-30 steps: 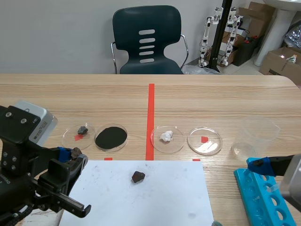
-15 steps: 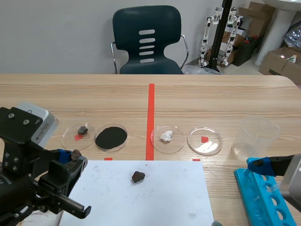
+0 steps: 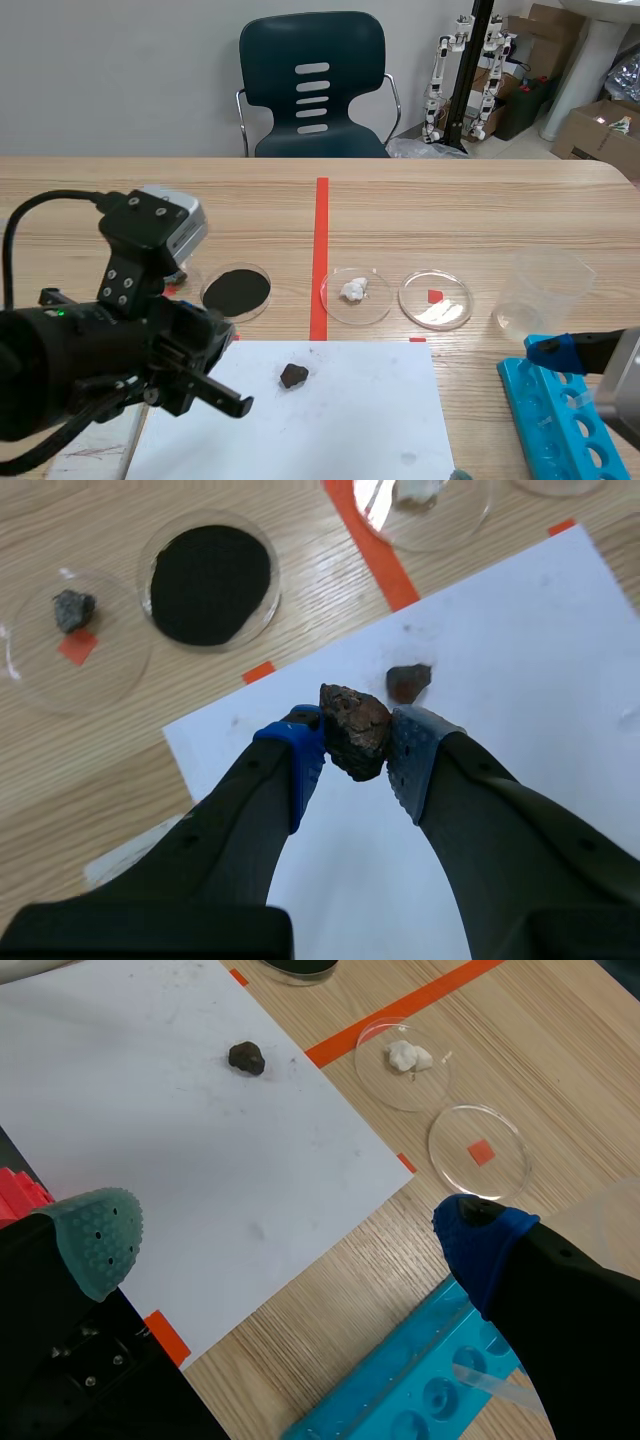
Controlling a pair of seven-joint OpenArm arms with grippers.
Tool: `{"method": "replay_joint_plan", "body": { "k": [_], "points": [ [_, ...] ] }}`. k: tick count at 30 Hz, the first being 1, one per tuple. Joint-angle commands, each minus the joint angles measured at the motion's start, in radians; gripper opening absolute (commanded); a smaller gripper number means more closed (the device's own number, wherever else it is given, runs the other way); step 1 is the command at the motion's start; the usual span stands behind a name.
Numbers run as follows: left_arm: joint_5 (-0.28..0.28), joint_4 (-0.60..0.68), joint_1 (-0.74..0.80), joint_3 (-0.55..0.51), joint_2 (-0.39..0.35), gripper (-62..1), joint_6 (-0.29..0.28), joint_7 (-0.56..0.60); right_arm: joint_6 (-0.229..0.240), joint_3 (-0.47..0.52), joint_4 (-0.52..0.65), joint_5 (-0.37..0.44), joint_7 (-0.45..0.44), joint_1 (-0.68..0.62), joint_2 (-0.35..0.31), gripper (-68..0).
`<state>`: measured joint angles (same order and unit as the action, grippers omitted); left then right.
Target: Put the right mineral back
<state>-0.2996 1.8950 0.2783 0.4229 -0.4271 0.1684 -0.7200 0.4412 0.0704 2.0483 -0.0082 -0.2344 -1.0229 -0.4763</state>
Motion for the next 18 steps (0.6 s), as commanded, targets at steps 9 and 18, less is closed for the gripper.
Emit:
{"method": "replay_joint_plan", "body": {
  "k": [9,18],
  "points": [
    [-0.003,-0.137,-0.203,0.142,0.154,-52.4,0.051,-0.122,-0.004,0.002,0.020,0.012,-0.014,0.006,0.000,-6.7],
    [0.005,-0.406,-0.410,0.287,0.327,-52.4,0.239,-0.240,-0.004,0.002,0.020,0.012,-0.014,0.006,0.000,-6.7]
  ]
}}
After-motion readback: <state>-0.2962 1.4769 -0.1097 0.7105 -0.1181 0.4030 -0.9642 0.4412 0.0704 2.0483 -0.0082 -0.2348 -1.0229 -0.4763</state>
